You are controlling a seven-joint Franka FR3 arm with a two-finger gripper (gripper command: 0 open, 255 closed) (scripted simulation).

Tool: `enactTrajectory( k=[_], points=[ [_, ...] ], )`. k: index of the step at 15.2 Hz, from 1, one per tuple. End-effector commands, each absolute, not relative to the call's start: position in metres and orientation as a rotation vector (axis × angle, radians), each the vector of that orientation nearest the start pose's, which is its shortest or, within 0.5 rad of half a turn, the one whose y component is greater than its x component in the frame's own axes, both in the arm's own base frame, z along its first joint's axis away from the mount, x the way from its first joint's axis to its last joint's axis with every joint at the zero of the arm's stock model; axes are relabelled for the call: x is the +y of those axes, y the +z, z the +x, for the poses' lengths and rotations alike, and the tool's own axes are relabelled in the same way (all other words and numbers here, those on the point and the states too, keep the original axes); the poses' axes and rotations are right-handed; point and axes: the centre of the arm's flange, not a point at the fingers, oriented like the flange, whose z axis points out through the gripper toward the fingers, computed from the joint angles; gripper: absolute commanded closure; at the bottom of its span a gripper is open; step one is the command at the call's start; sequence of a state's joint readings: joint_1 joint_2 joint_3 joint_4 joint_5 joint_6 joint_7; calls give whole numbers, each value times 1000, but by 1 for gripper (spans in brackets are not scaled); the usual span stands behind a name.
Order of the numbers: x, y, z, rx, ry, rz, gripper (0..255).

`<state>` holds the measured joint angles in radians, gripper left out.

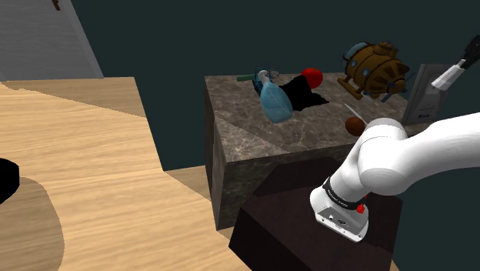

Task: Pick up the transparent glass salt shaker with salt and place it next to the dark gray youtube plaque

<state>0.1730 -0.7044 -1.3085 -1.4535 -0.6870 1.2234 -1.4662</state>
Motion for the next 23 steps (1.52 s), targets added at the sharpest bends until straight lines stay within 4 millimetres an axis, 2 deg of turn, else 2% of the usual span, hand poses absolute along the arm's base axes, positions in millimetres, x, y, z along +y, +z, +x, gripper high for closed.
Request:
enactTrajectory(
  k=[1,23],
  points=[
    [-541,622,-93,-302,3,-3037,255],
    [-541,506,-93,-302,3,-3037,255]
  ],
)
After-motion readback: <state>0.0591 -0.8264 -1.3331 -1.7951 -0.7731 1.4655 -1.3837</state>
